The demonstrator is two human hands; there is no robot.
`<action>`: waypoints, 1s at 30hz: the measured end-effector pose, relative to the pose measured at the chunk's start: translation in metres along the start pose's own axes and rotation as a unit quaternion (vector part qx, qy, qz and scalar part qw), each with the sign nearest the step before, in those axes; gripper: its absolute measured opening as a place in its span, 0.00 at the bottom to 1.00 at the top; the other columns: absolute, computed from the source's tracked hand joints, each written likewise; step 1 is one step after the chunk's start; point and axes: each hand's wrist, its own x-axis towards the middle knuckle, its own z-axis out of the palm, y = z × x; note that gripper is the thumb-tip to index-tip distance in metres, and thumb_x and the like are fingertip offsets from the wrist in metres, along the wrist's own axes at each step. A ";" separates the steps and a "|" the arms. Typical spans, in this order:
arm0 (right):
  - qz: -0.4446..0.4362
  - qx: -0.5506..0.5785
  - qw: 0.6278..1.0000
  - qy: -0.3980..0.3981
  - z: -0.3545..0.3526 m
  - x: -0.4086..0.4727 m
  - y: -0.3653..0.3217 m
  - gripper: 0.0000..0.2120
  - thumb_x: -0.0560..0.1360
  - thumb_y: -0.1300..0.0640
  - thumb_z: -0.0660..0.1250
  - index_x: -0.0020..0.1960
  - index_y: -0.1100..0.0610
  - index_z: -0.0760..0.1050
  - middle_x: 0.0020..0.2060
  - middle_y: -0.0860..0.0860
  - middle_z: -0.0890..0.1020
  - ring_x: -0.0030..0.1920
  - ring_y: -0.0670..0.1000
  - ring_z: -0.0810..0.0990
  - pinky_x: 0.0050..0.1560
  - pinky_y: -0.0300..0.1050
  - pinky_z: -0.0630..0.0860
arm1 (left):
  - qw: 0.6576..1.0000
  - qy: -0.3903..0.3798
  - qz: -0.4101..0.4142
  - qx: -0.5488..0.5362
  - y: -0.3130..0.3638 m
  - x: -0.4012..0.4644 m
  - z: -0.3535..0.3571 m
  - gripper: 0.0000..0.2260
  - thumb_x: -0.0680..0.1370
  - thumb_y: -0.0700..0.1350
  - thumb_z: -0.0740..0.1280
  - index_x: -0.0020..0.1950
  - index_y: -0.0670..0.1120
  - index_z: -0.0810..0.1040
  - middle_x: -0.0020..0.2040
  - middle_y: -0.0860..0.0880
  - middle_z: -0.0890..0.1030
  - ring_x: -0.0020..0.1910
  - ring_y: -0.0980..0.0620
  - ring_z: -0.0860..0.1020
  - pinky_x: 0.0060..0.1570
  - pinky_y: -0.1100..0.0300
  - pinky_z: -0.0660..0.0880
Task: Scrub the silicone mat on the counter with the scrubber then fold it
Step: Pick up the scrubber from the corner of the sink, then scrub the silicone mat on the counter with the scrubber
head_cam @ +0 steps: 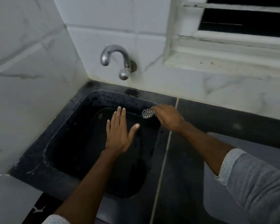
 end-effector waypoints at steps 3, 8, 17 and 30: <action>0.033 -0.009 0.999 -0.015 -0.012 -0.061 0.032 0.16 0.77 0.59 0.58 0.65 0.56 0.70 0.59 0.57 0.77 0.56 0.60 0.76 0.53 0.52 0.70 | 0.999 -0.013 0.049 -0.019 0.054 -0.005 0.025 0.37 0.77 0.69 0.46 0.79 0.49 0.47 0.79 0.51 0.46 0.77 0.52 0.44 0.72 0.50 0.41; 0.132 0.027 0.991 -0.004 -0.032 -0.161 0.090 0.18 0.77 0.59 0.59 0.66 0.56 0.70 0.62 0.57 0.76 0.60 0.59 0.74 0.59 0.52 0.69 | 0.992 -0.053 0.109 -0.032 0.159 -0.037 0.077 0.38 0.76 0.69 0.48 0.79 0.48 0.49 0.79 0.49 0.48 0.77 0.50 0.47 0.73 0.47 0.45; 0.273 0.101 0.953 0.080 -0.058 -0.334 0.168 0.16 0.77 0.62 0.58 0.65 0.59 0.71 0.59 0.58 0.77 0.58 0.58 0.75 0.59 0.52 0.70 | 0.961 -0.247 0.121 0.032 0.320 -0.143 0.186 0.42 0.73 0.72 0.55 0.77 0.57 0.38 0.78 0.49 0.36 0.77 0.45 0.40 0.70 0.35 0.44; 0.362 0.128 0.913 0.137 -0.081 -0.487 0.230 0.16 0.76 0.65 0.60 0.63 0.61 0.72 0.57 0.60 0.78 0.56 0.60 0.77 0.58 0.58 0.73 | 0.892 -0.391 0.173 0.144 0.386 -0.175 0.235 0.49 0.66 0.71 0.67 0.76 0.62 0.39 0.77 0.50 0.32 0.75 0.41 0.34 0.68 0.29 0.42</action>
